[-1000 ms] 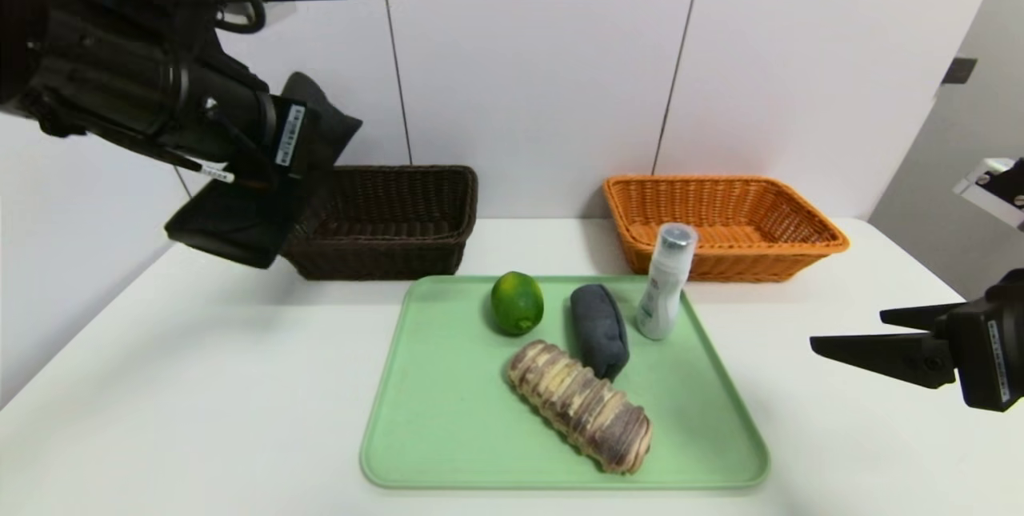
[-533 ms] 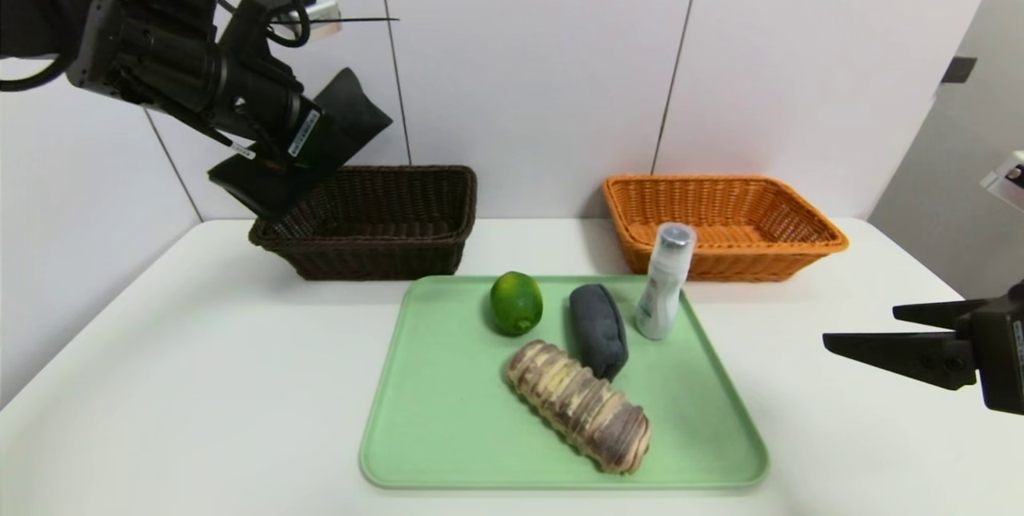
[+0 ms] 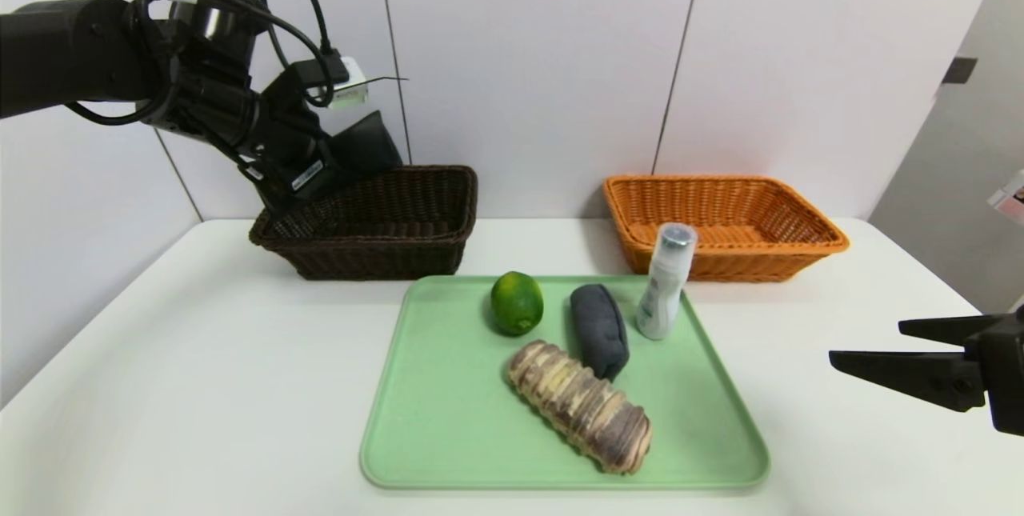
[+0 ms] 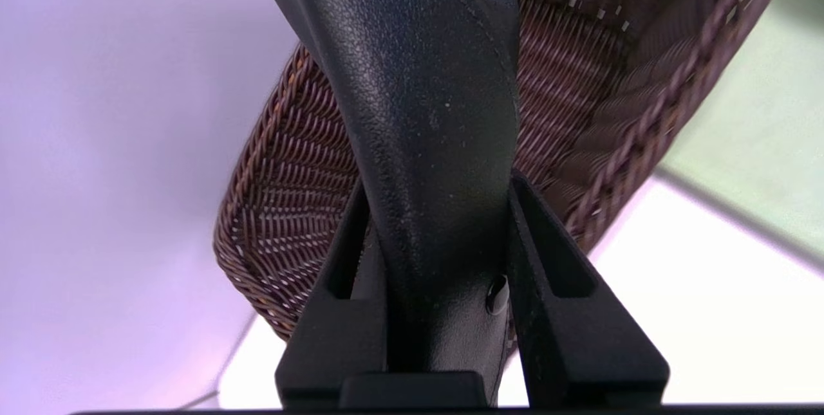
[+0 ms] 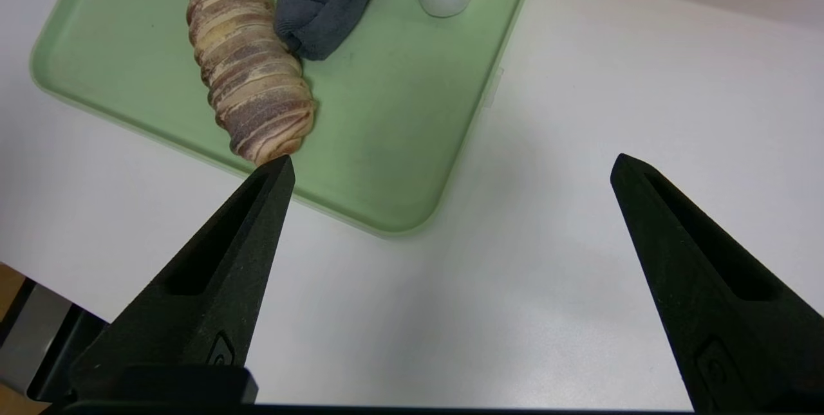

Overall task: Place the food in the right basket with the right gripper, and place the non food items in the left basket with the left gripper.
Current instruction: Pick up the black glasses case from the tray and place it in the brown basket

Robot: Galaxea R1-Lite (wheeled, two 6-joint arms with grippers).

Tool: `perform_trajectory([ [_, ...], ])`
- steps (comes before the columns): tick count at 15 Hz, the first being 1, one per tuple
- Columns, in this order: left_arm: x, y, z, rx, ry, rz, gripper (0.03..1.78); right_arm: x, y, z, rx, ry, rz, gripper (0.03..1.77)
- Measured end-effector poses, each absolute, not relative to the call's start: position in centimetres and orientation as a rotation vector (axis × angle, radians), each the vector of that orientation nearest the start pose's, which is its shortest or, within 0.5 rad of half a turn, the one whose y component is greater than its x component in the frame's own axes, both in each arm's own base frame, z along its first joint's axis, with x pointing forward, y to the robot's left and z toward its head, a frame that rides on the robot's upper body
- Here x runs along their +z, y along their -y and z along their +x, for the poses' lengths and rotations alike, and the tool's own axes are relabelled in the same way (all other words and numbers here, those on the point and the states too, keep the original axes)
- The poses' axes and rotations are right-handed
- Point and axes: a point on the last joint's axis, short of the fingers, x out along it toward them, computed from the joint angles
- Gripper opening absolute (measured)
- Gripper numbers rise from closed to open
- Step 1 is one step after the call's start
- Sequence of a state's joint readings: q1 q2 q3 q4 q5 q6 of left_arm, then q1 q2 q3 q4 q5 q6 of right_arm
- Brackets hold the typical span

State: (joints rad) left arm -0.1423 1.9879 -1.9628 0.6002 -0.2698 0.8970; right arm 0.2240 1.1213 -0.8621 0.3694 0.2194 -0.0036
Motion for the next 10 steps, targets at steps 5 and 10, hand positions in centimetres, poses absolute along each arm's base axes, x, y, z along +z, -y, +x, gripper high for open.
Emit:
perform_trajectory([
  [5, 26.0, 6.0, 40.7, -0.645, -0.376, 0.879, 0.52, 24.0, -3.5, 13.2, 0.427, -0.62, -0.005, 1.7],
  [10, 23.8, 6.3, 42.7, -0.642, -0.378, 0.875, 0.52, 24.0, -3.3, 12.9, 0.421, -0.613, -0.003, 1.7],
])
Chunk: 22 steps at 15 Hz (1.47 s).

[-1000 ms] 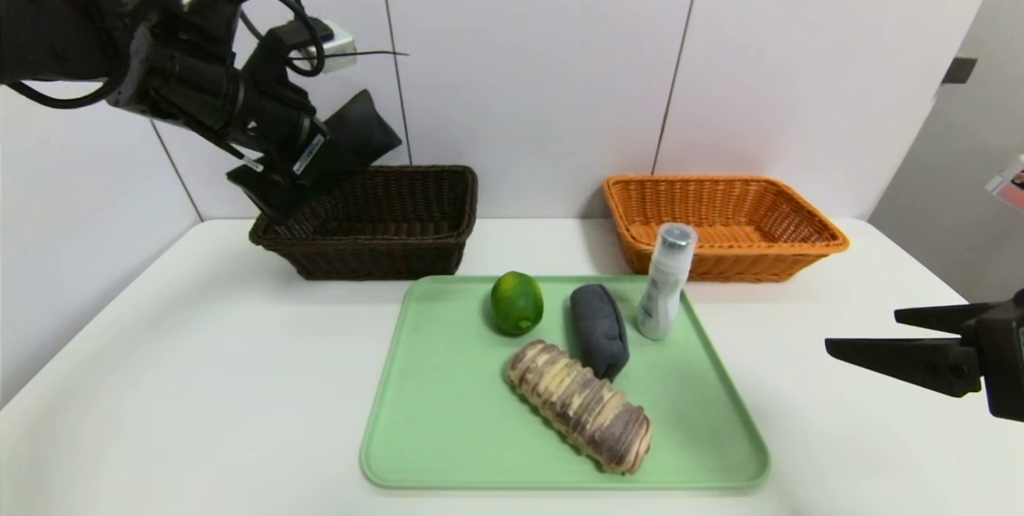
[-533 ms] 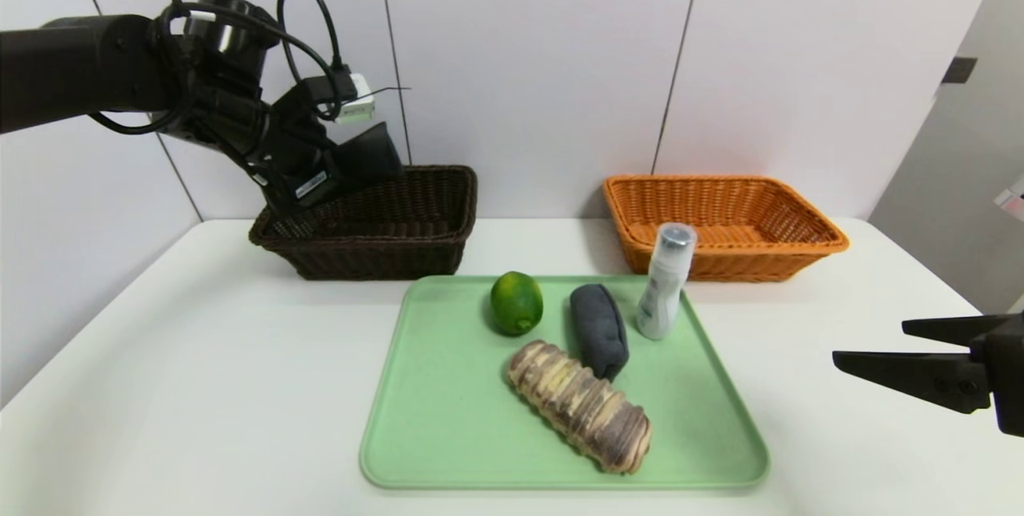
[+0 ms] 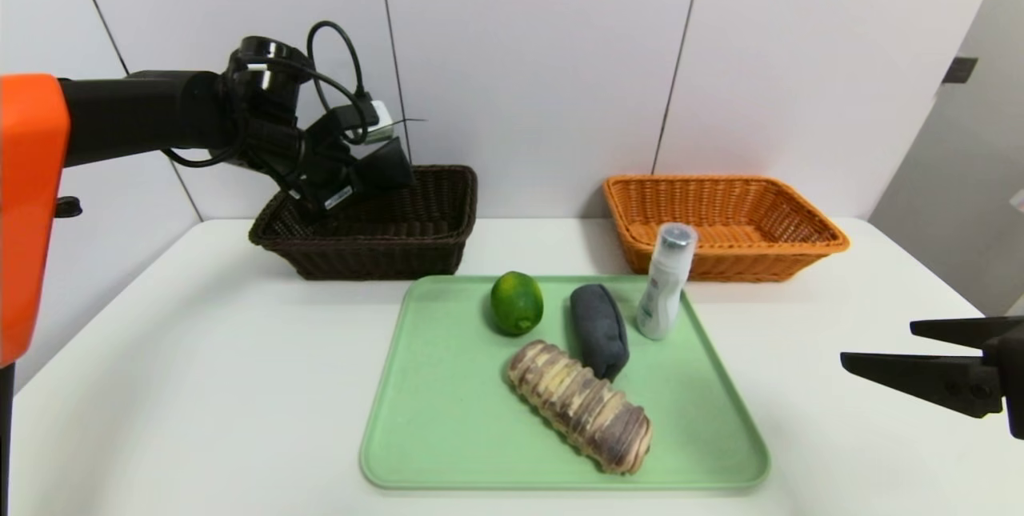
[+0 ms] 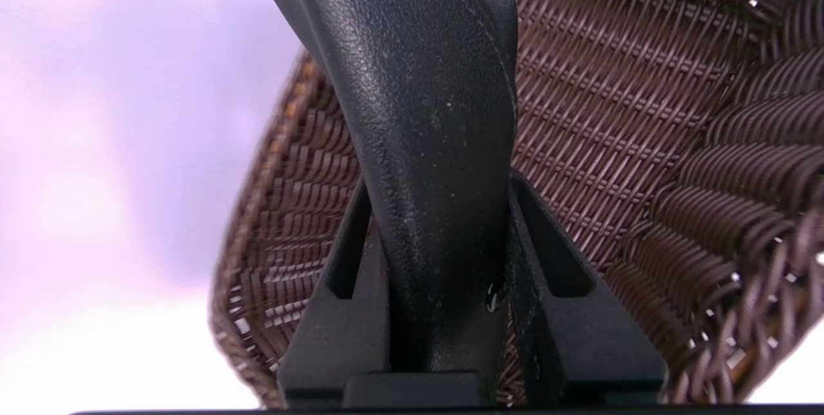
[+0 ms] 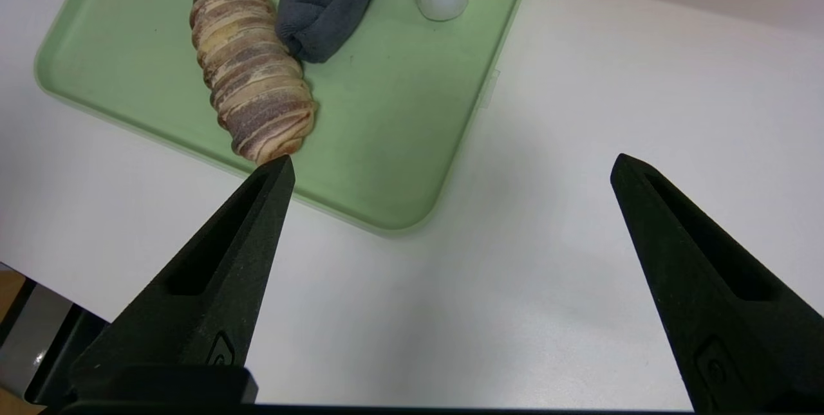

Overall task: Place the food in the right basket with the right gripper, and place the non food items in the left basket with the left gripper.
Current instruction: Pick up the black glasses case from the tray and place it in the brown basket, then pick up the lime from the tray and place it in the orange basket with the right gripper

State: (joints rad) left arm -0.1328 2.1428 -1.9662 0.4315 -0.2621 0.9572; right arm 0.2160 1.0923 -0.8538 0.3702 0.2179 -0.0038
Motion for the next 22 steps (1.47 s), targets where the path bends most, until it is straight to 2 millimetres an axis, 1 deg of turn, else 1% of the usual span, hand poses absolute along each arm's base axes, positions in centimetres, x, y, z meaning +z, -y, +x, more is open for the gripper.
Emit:
perform_trajectory([
  [1, 23.4, 6.3, 42.9, -0.645, -0.387, 0.873, 0.52, 24.0, -3.3, 12.8, 0.42, -0.611, -0.002, 1.7],
  [2, 23.1, 6.3, 43.1, -0.644, -0.391, 0.869, 0.56, 24.0, -3.3, 12.8, 0.418, -0.61, -0.001, 1.7],
  [5, 22.9, 6.4, 43.4, -0.629, -0.386, 0.843, 0.93, 24.1, -3.2, 12.7, 0.417, -0.605, 0.0, 1.7],
  [8, 23.1, 6.4, 43.4, -0.62, -0.389, 0.815, 1.18, 24.1, -3.2, 12.6, 0.417, -0.603, 0.001, 1.7],
  [11, 23.8, 6.3, 43.1, -0.598, -0.385, 0.756, 1.35, 24.1, -3.2, 12.6, 0.417, -0.602, 0.0, 1.7],
  [14, 25.3, 6.2, 42.2, -0.561, -0.38, 0.655, 1.46, 24.1, -3.2, 12.6, 0.417, -0.602, 0.001, 1.7],
  [18, 28.2, 6.1, 40.2, -0.489, -0.397, 0.381, 1.56, 24.3, -3.2, 12.6, 0.416, -0.595, 0.003, 1.7],
  [19, 28.8, 6.1, 39.4, -0.478, -0.412, 0.314, 1.57, 24.4, -3.2, 12.6, 0.416, -0.592, 0.003, 1.7],
  [22, 30.5, 6.4, 36.1, -0.47, -0.496, 0.117, 1.62, 24.6, -3.2, 12.6, 0.416, -0.588, 0.016, 1.7],
])
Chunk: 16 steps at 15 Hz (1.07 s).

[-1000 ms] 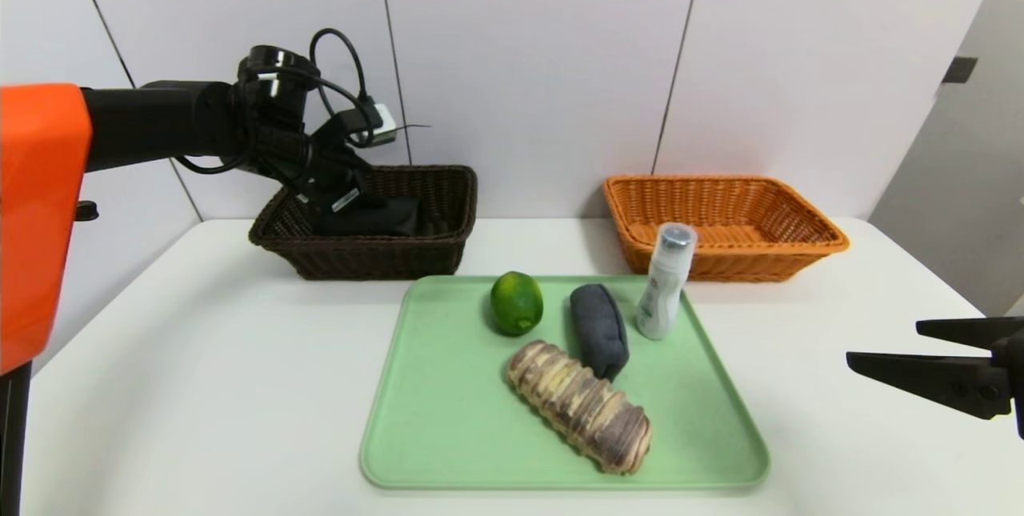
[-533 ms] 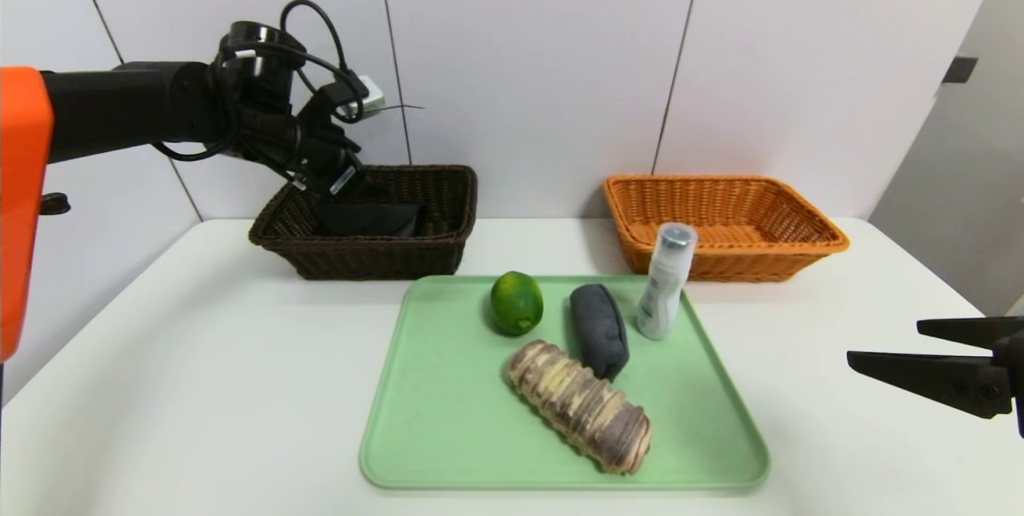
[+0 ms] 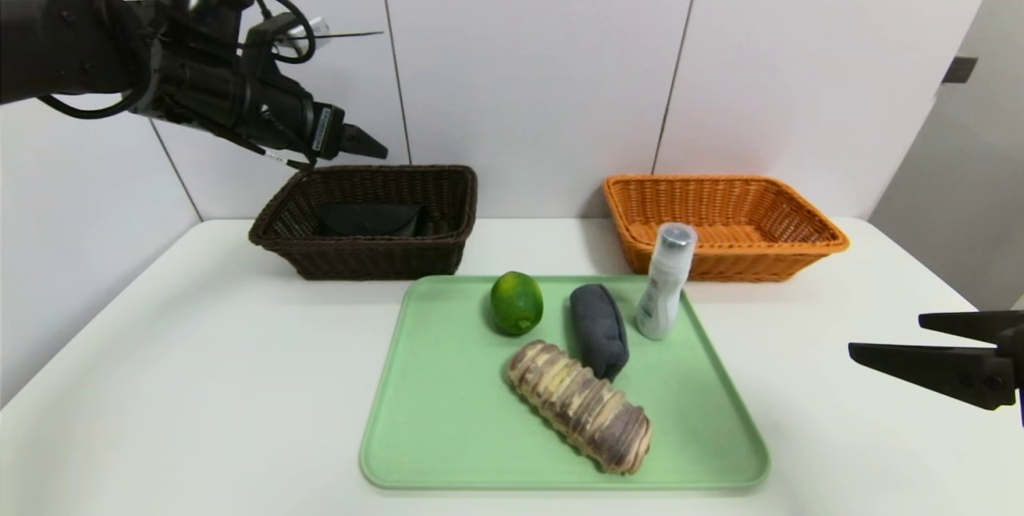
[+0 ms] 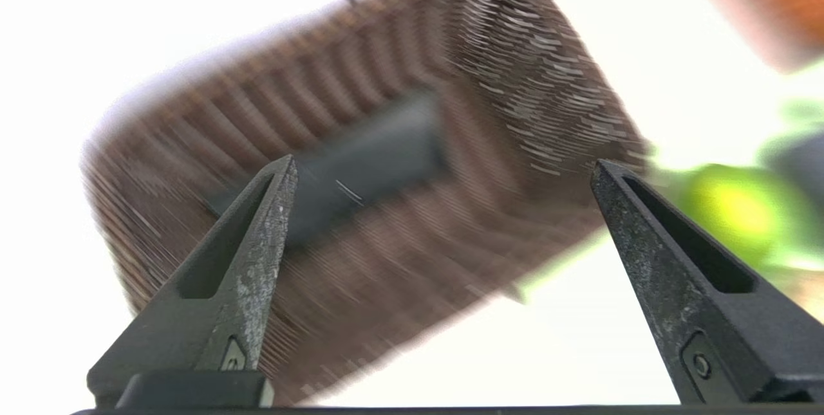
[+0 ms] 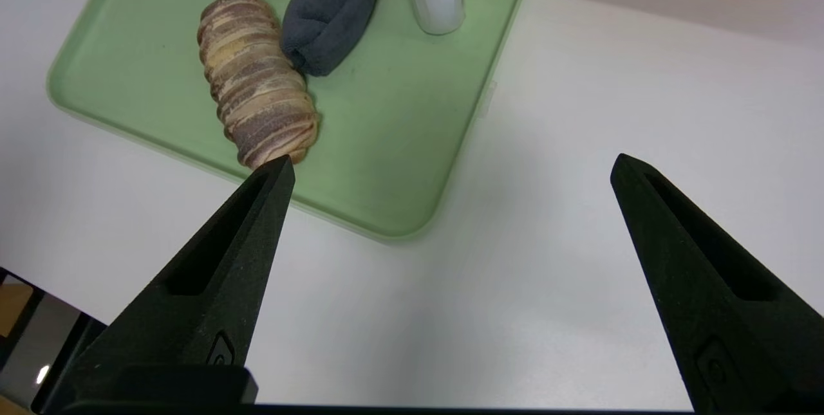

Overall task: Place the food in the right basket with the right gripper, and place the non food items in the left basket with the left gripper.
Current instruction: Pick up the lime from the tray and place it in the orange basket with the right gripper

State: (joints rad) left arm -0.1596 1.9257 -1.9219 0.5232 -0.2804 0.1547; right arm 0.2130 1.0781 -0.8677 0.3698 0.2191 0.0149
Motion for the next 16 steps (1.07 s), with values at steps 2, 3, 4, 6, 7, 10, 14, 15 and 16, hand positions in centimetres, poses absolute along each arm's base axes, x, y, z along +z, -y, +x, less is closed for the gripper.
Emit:
perform_trajectory([
  [2, 31.1, 6.6, 33.6, -0.463, -0.545, 0.025, 1.64, 25.1, -3.3, 12.6, 0.418, -0.573, 0.038, 1.7],
  [3, 31.1, 6.6, 32.4, -0.456, -0.567, -0.004, 1.64, 25.3, -3.4, 12.7, 0.419, -0.568, 0.038, 1.7],
  [4, 31.0, 6.4, 31.0, -0.45, -0.59, -0.029, 1.65, 25.5, -3.4, 12.7, 0.422, -0.564, 0.038, 1.7],
  [6, 30.3, 6.0, 28.2, -0.439, -0.642, -0.069, 1.66, 25.7, -3.7, 12.9, 0.439, -0.562, 0.032, 1.7],
  [7, 29.8, 5.8, 26.9, -0.433, -0.669, -0.082, 1.67, 25.8, -3.9, 13.1, 0.455, -0.562, 0.027, 1.7],
  [10, 27.7, 5.2, 23.1, -0.427, -0.749, -0.095, 1.67, 26.3, -5.5, 13.7, 0.538, -0.566, -0.001, 1.7],
  [14, 26.4, 4.4, 19.2, -0.427, -0.772, -0.096, 1.69, 27.0, -8.8, 14.9, 0.687, -0.587, -0.049, 1.7],
  [15, 26.5, 4.3, 18.7, -0.427, -0.769, -0.096, 1.69, 27.1, -9.9, 15.2, 0.73, -0.594, -0.063, 1.7],
  [16, 26.5, 4.2, 18.2, -0.427, -0.765, -0.096, 1.69, 27.2, -11.1, 15.5, 0.771, -0.603, -0.077, 1.7],
])
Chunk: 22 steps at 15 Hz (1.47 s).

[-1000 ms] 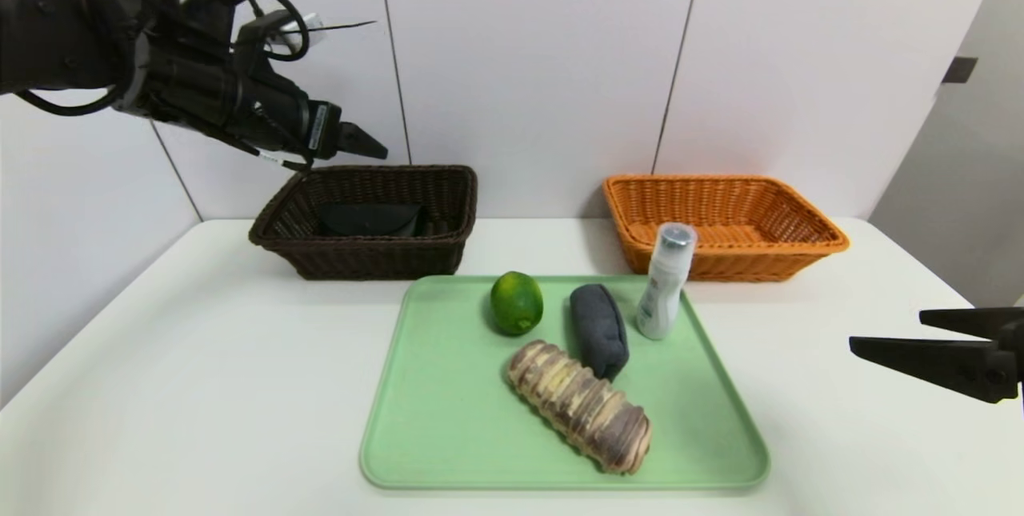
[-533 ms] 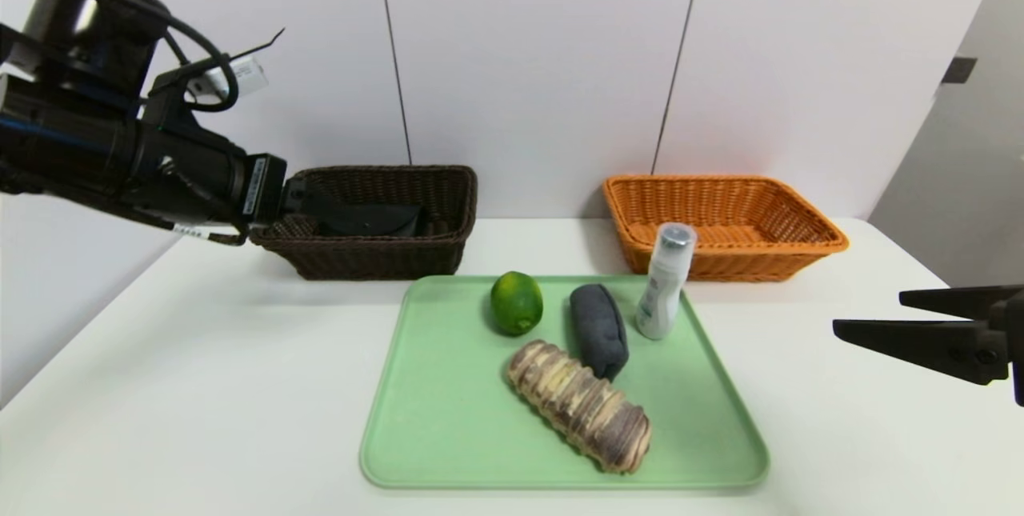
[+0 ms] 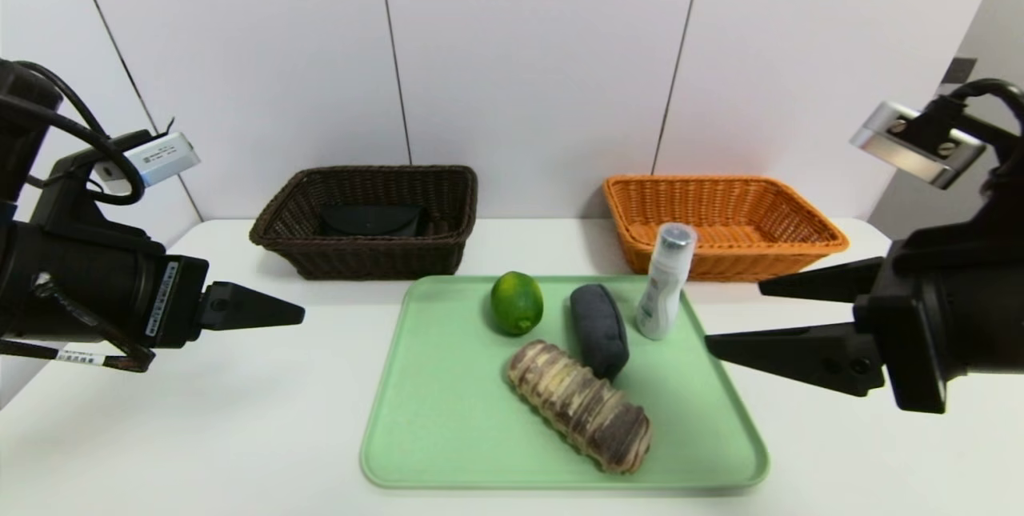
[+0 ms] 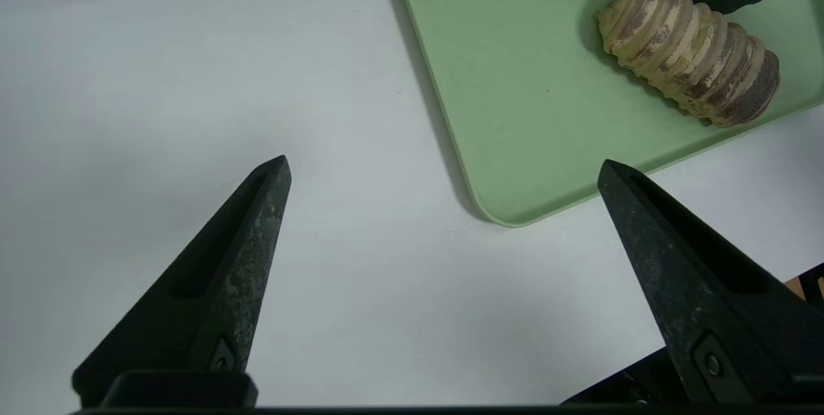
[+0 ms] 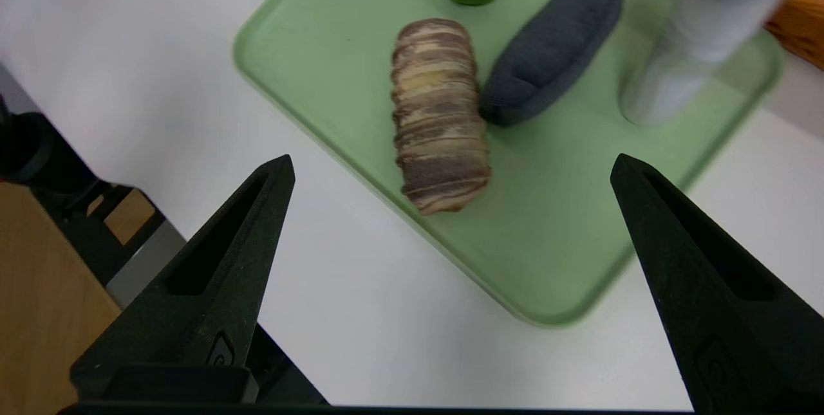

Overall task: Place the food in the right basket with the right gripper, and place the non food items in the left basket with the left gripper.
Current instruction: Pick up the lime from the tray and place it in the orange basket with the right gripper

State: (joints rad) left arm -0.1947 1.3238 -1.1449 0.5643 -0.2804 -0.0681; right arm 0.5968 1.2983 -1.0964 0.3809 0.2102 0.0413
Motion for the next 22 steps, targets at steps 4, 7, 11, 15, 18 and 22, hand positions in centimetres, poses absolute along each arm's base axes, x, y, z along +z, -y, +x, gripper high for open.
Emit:
perform_trajectory([
  [4, 26.4, 4.2, 17.3, -0.434, -0.759, -0.093, 1.69, 26.9, -15.4, 17.3, 0.849, -0.636, -0.129, 1.7],
  [7, 25.9, 4.3, 16.9, -0.445, -0.774, -0.088, 1.69, 26.3, -18.5, 19.4, 0.833, -0.663, -0.162, 1.7],
  [11, 25.5, 4.4, 16.4, -0.462, -0.786, -0.076, 1.69, 24.6, -21.9, 22.3, 0.776, -0.716, -0.173, 1.7],
  [15, 25.5, 4.6, 16.0, -0.482, -0.781, -0.064, 1.69, 23.3, -24.9, 24.5, 0.696, -0.73, -0.173, 1.7],
  [18, 25.5, 4.8, 15.8, -0.494, -0.78, -0.06, 1.69, 22.1, -27.0, 25.7, 0.618, -0.728, -0.19, 1.7],
  [22, 25.3, 4.8, 15.7, -0.5, -0.786, -0.057, 1.69, 20.7, -29.3, 27.1, 0.509, -0.706, -0.196, 1.7],
])
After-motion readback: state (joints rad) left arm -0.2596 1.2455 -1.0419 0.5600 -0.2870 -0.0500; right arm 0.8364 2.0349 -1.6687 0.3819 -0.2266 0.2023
